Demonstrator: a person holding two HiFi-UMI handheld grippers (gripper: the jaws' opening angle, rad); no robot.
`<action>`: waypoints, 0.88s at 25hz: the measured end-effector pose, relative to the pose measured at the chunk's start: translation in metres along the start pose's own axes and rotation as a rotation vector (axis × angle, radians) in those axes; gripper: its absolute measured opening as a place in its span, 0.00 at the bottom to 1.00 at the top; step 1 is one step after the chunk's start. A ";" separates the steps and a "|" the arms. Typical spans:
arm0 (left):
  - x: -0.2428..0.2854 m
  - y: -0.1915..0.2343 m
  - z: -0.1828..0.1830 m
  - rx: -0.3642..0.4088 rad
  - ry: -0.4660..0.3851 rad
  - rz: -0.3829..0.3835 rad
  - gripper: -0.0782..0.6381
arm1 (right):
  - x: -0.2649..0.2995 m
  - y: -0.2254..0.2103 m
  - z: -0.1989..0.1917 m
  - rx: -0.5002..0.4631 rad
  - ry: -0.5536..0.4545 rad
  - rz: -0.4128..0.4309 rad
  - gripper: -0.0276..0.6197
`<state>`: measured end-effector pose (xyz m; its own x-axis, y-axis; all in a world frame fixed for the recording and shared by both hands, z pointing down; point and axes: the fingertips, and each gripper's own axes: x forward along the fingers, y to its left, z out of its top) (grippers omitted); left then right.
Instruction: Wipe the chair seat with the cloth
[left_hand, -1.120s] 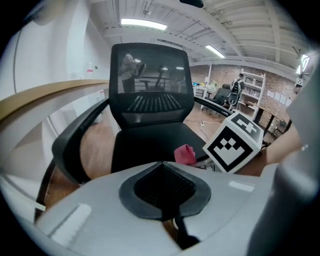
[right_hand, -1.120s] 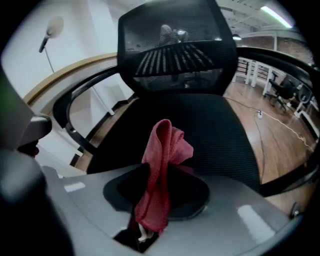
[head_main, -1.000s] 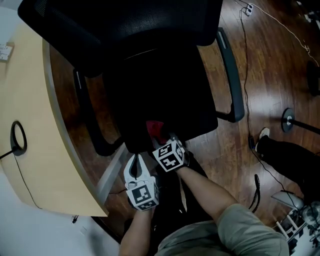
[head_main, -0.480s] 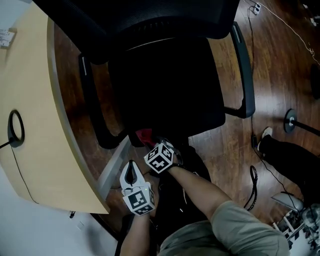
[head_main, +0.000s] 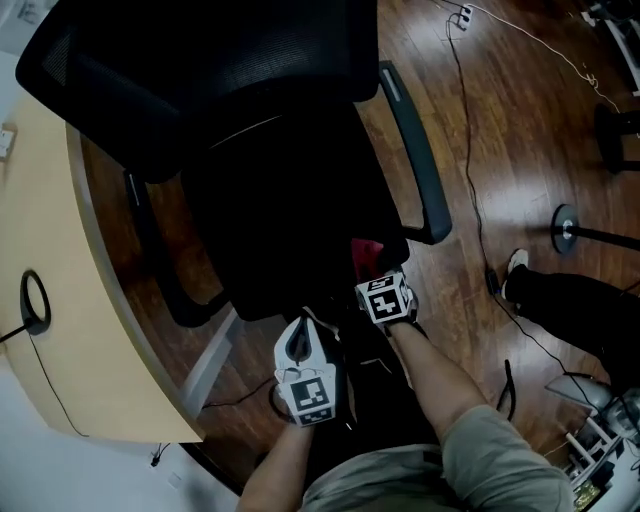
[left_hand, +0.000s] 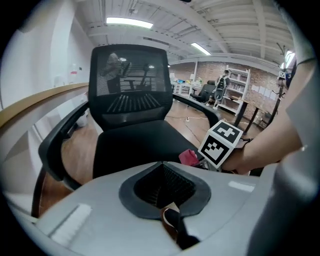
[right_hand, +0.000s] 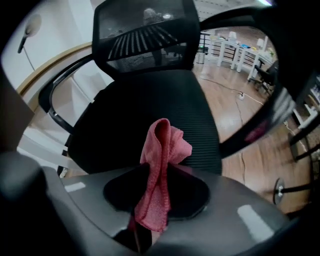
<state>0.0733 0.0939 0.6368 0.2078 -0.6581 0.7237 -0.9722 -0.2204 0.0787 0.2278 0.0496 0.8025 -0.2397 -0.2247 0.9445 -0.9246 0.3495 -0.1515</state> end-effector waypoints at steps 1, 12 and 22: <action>0.006 -0.014 0.006 0.014 -0.003 -0.025 0.12 | -0.004 -0.023 -0.003 0.032 0.000 -0.030 0.19; 0.022 -0.063 0.034 0.081 -0.011 -0.070 0.12 | -0.020 -0.065 -0.007 0.114 -0.028 -0.029 0.19; -0.096 0.044 0.108 -0.044 -0.177 0.124 0.12 | -0.122 0.075 0.110 -0.032 -0.224 0.128 0.19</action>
<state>0.0227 0.0695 0.4971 0.0982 -0.7955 0.5979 -0.9945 -0.1009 0.0291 0.1553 0.0038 0.6435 -0.4173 -0.3710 0.8296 -0.8733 0.4162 -0.2532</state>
